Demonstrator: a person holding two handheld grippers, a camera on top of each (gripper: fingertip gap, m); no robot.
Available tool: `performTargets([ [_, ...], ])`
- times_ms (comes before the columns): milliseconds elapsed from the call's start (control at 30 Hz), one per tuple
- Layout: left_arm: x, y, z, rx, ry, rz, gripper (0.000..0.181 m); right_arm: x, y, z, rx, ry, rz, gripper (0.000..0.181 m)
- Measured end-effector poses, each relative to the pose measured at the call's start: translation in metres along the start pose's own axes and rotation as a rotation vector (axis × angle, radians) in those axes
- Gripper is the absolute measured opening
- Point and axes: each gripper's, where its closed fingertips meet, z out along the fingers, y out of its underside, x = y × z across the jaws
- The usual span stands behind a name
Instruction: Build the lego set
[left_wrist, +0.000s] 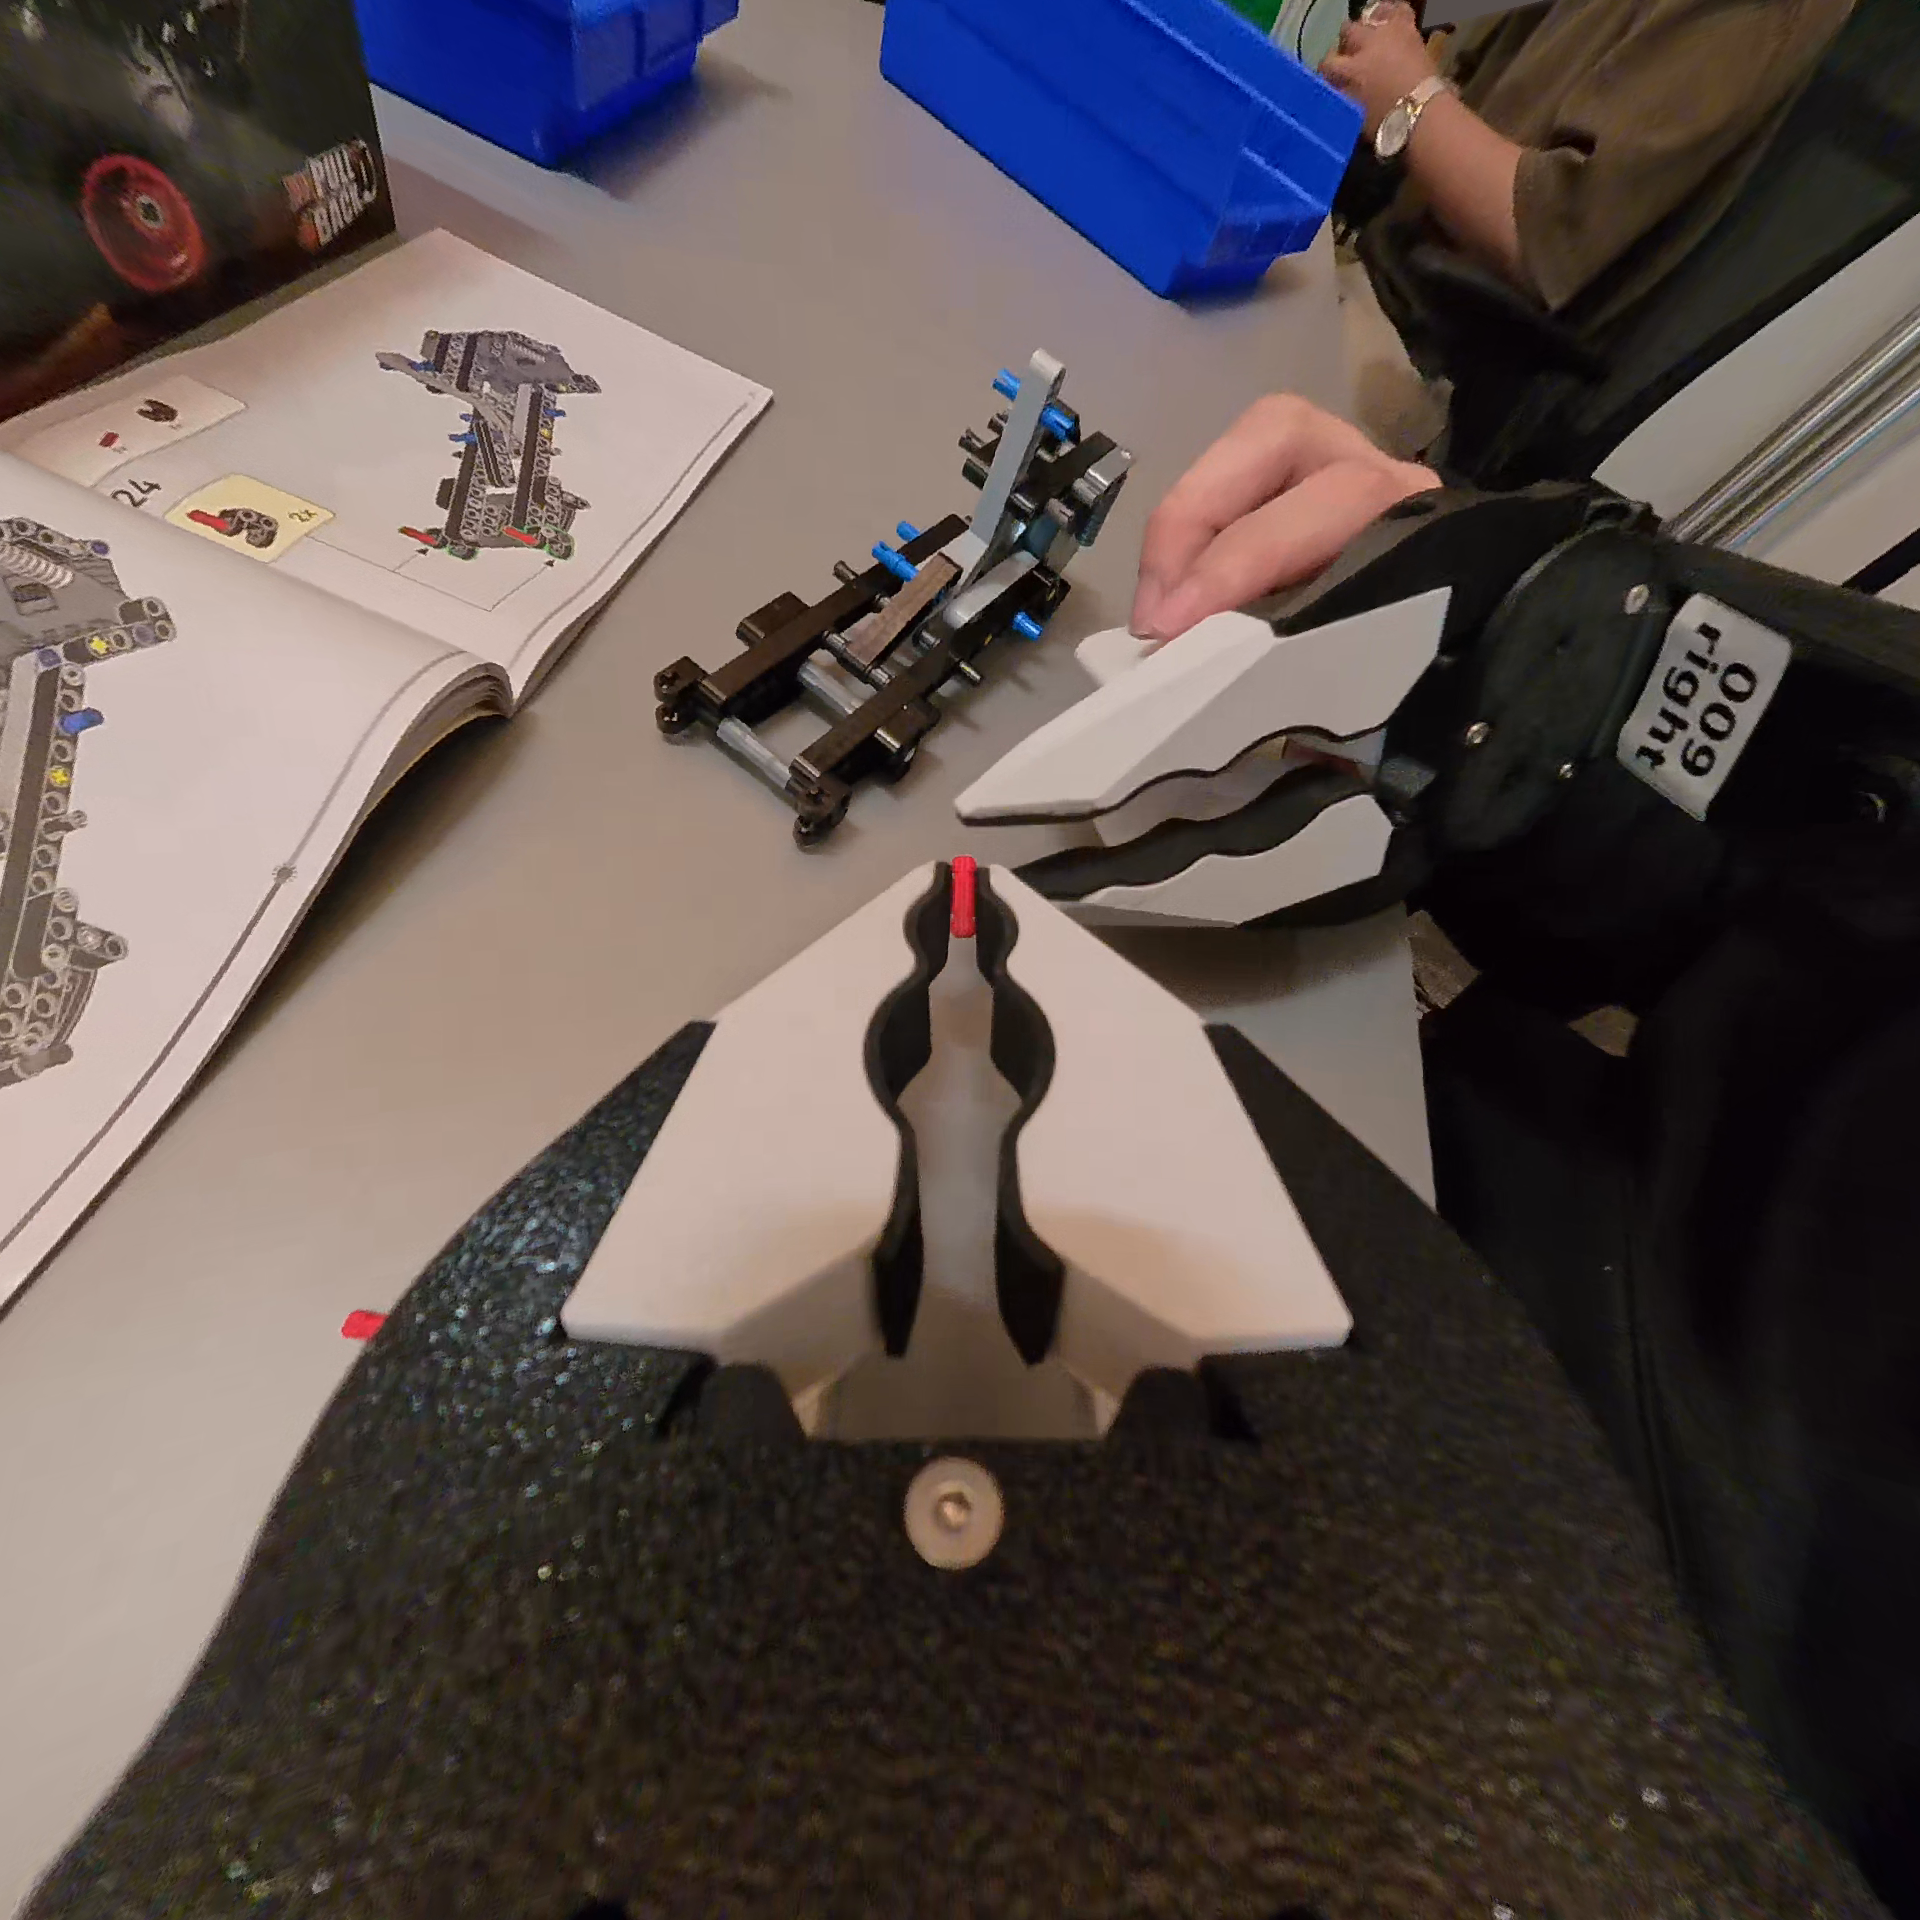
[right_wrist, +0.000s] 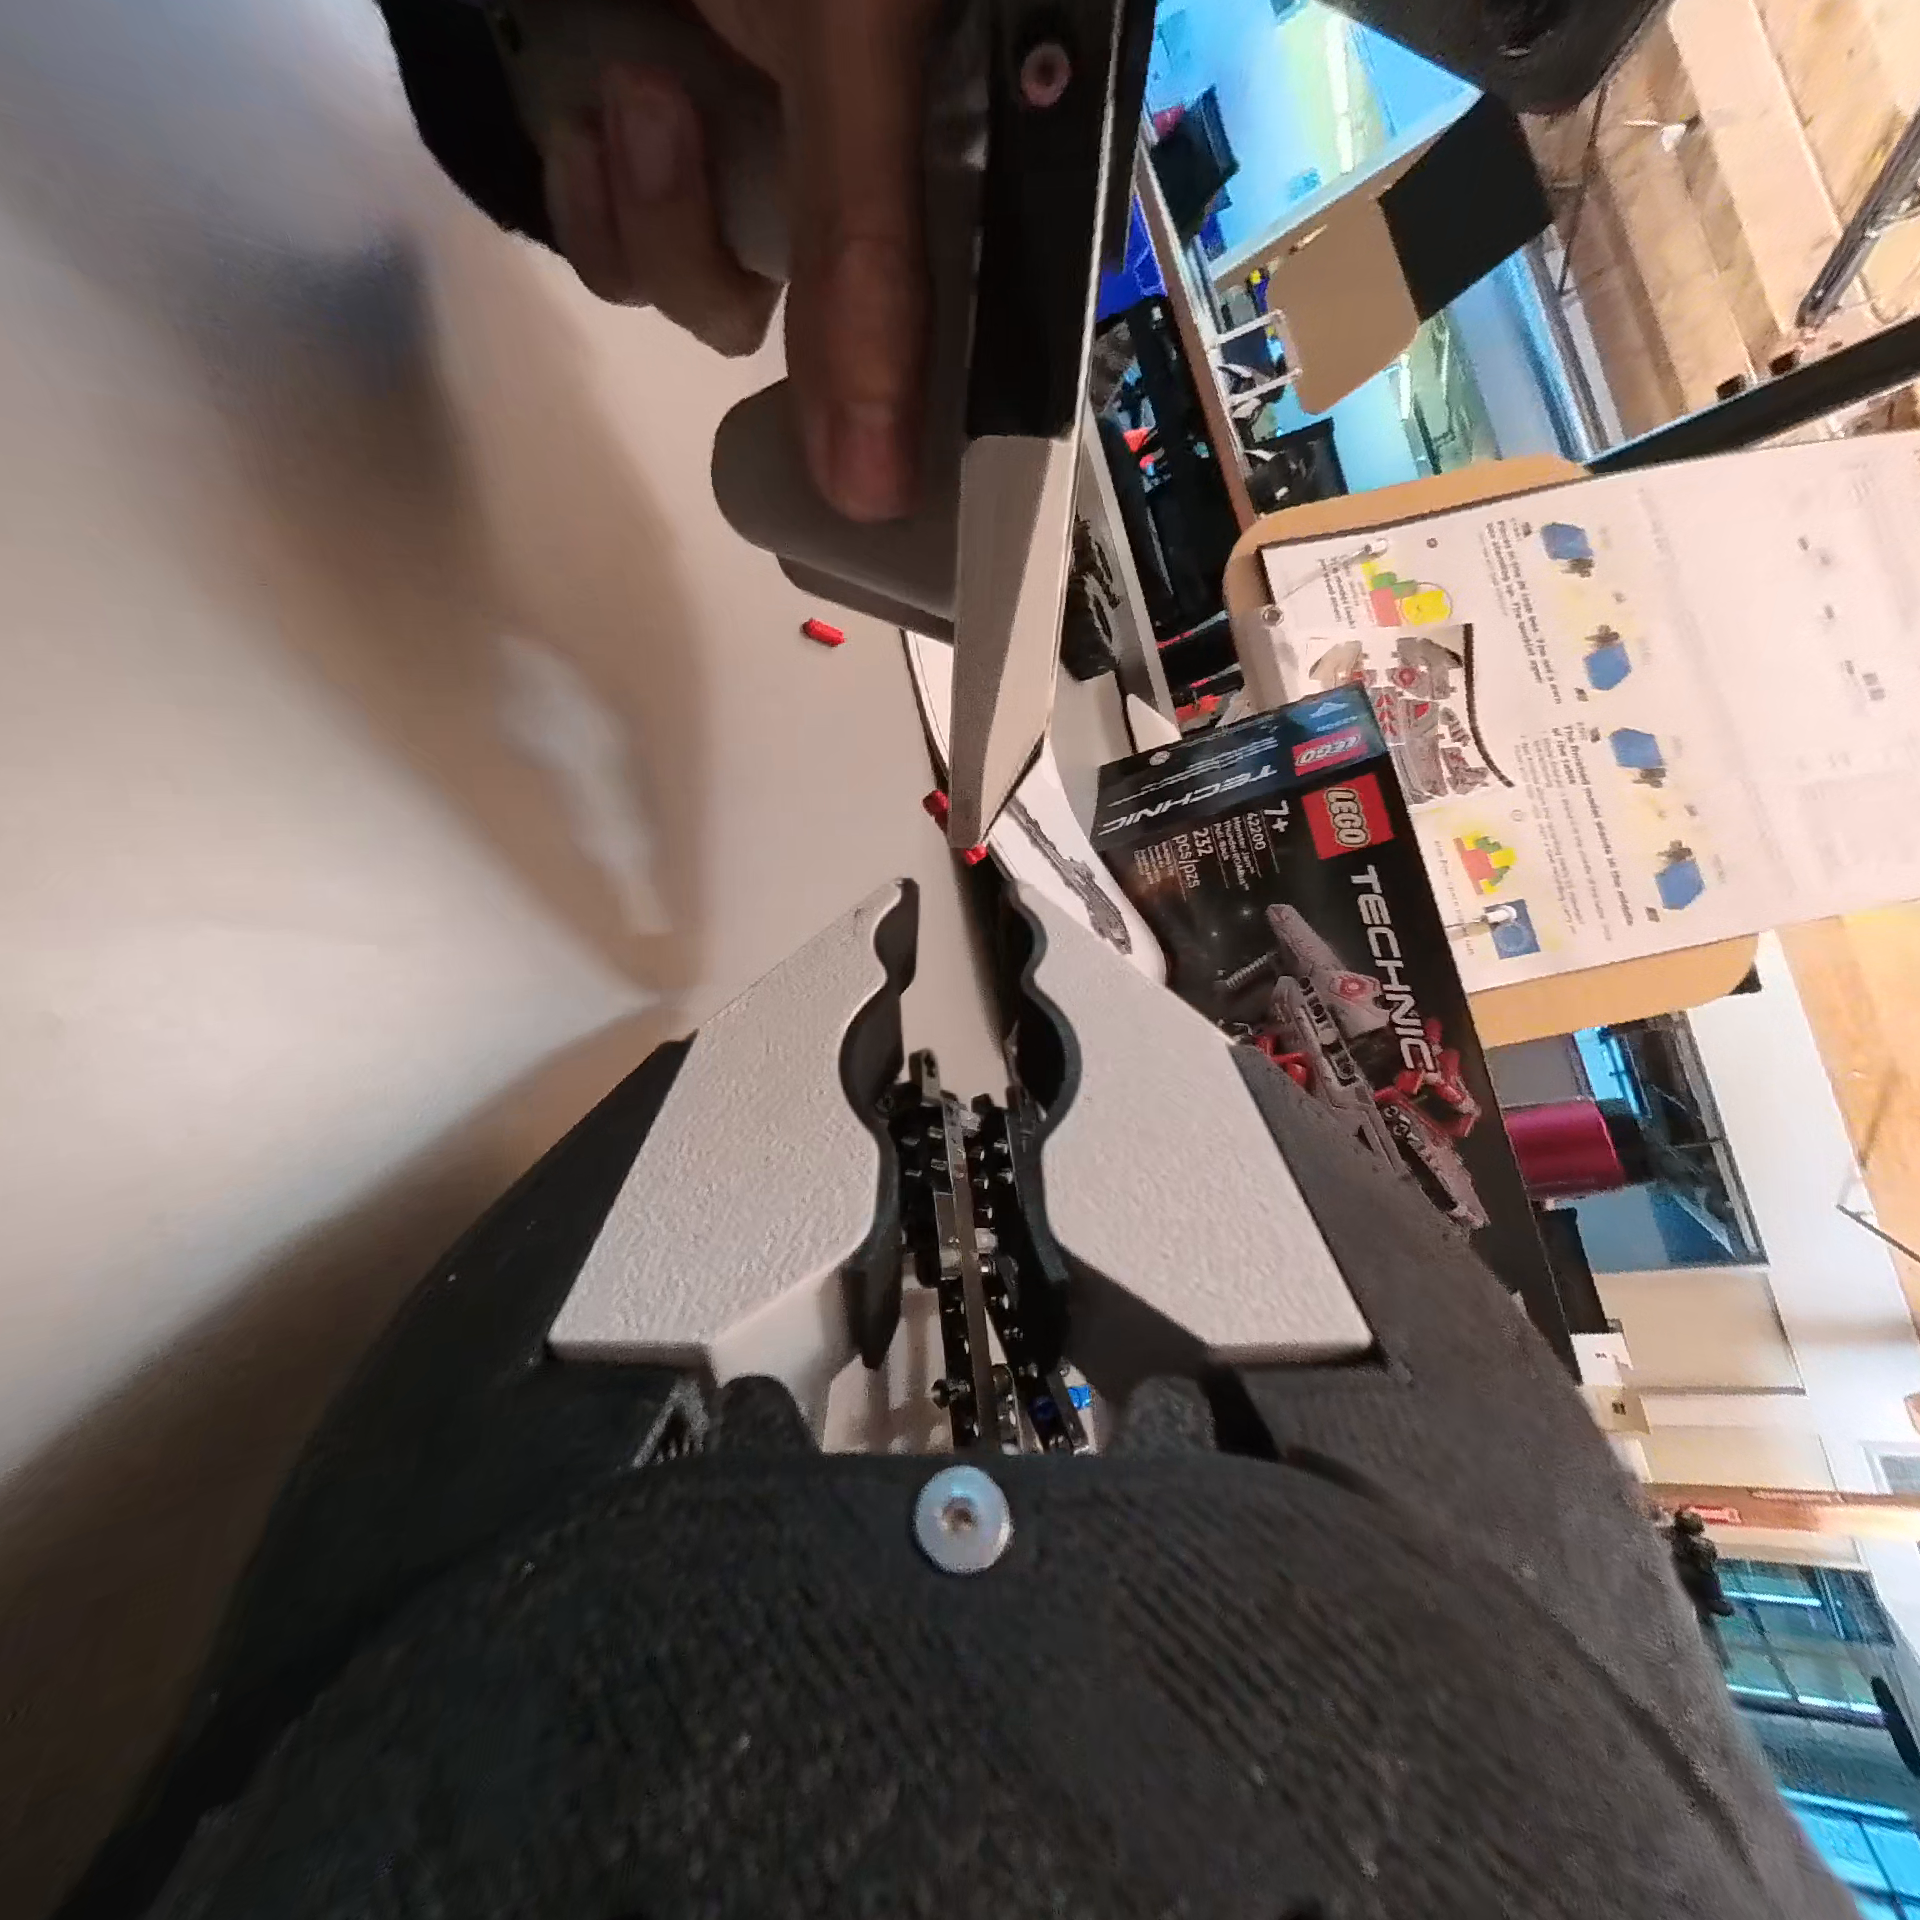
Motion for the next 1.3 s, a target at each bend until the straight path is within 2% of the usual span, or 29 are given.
performTargets([
  [33,0.0,-0.001,0.0,0.002,-0.005,0.007,0.001,0.0,0.0,0.0,-0.002,0.001,0.007,0.013],
  [300,0.004,-0.002,0.001,0.001,-0.001,0.02,0.001,0.003,-0.004,0.001,0.021,0.012,0.106,0.017],
  [467,0.004,0.0,0.001,-0.012,0.013,0.002,0.001,0.002,-0.003,0.0,0.023,0.048,0.001,0.021],
  [833,0.016,0.001,0.0,-0.005,0.133,-0.081,0.001,-0.001,-0.011,-0.002,0.065,0.085,-0.124,0.005],
  [1133,0.016,-0.011,-0.001,0.07,0.115,-0.042,0.006,0.012,-0.009,-0.002,0.068,0.114,0.075,0.004],
  [1300,0.014,-0.014,0.0,0.096,0.1,-0.02,0.006,0.015,-0.008,-0.001,0.056,0.14,0.116,0.003],
])
